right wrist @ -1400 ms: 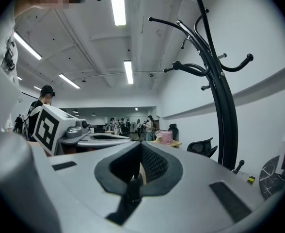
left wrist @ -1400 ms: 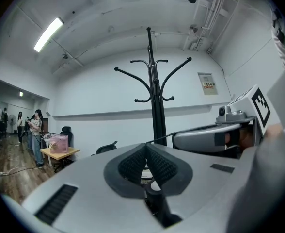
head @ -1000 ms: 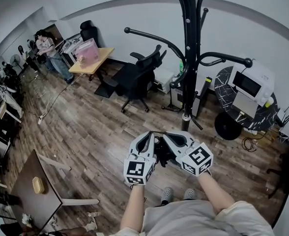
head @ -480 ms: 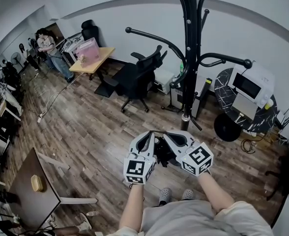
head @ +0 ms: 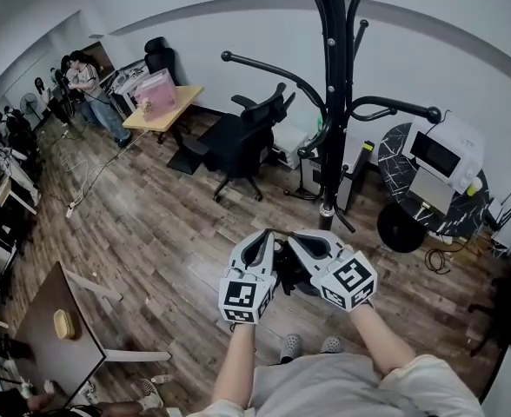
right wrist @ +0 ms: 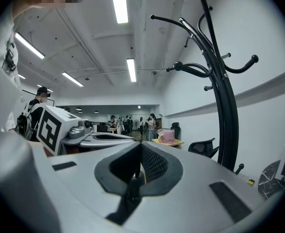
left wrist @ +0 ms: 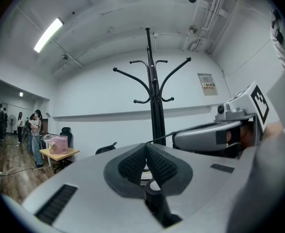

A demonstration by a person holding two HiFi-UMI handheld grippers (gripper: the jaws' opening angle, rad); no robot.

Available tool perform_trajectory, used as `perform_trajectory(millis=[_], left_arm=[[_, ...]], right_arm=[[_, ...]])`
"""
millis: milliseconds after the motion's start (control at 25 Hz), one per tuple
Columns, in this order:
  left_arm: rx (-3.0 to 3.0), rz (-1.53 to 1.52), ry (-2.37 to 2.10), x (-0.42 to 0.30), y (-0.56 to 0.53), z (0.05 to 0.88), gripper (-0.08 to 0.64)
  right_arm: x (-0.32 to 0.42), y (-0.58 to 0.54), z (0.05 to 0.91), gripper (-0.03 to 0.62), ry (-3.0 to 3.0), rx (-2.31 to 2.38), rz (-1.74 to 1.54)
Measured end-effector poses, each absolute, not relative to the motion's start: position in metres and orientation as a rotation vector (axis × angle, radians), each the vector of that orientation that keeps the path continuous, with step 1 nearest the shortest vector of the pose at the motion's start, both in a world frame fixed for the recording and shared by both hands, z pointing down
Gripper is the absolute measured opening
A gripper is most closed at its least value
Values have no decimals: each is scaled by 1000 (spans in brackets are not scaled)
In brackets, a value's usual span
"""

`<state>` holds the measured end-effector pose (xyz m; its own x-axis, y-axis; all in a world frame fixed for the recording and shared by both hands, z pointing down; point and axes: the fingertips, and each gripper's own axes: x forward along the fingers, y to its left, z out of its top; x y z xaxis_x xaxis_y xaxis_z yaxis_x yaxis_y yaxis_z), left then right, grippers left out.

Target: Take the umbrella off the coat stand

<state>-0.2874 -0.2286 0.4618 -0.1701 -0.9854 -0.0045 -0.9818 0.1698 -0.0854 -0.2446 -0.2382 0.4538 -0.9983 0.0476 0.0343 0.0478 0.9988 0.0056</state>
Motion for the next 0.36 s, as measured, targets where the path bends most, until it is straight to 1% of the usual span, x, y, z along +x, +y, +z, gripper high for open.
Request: perform_trajectory(millis=[360], left_arm=[[-1983, -72, 2359, -284, -233, 459, 23]], right_arm=[[-241, -240, 454, 9, -3108, -63, -12]])
